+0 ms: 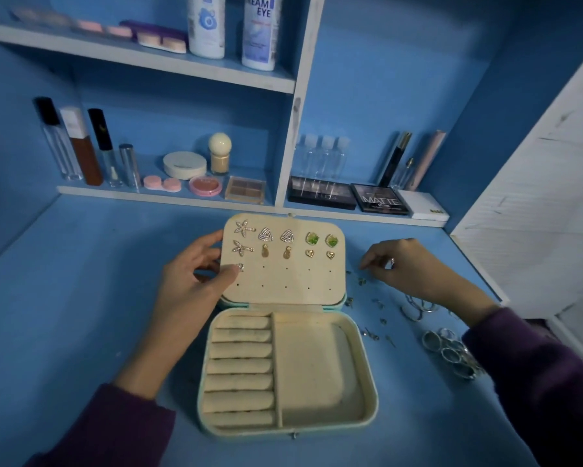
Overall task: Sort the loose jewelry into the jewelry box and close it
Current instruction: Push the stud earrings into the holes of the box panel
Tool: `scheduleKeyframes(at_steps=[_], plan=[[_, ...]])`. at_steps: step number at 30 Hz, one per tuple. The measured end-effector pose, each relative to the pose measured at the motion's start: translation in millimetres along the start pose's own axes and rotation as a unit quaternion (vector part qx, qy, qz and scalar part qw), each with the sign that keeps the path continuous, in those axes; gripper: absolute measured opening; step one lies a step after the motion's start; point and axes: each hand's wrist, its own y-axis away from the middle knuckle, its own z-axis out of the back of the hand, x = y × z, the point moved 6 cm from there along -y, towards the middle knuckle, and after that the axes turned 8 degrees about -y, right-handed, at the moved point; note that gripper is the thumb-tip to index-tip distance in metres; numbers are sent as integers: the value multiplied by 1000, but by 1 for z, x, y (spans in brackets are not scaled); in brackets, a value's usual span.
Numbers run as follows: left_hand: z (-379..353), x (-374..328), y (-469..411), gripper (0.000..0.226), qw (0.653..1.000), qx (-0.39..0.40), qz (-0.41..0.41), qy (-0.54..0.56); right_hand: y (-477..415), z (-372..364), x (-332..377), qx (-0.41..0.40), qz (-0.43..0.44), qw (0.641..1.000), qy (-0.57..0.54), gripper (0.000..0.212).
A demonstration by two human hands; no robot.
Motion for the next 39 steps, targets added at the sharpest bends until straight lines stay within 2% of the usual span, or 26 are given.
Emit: scheduleKeyframes(at_steps=[10, 26, 31, 39], plan=[[0, 0, 0, 50, 1000, 1, 4, 5, -12, -4, 1, 49, 32, 998, 24, 25], [-1, -1, 1, 48, 1000, 1, 8, 16, -17, -6, -5, 40, 37, 998, 34, 21], [-1, -2, 0, 49, 1000, 0, 8, 15, -16, -5, -5, 43, 44, 998, 18, 25], [-1, 1, 0, 48, 1000, 4, 15, 11, -16, -6, -4, 46, 43, 998, 28, 19]])
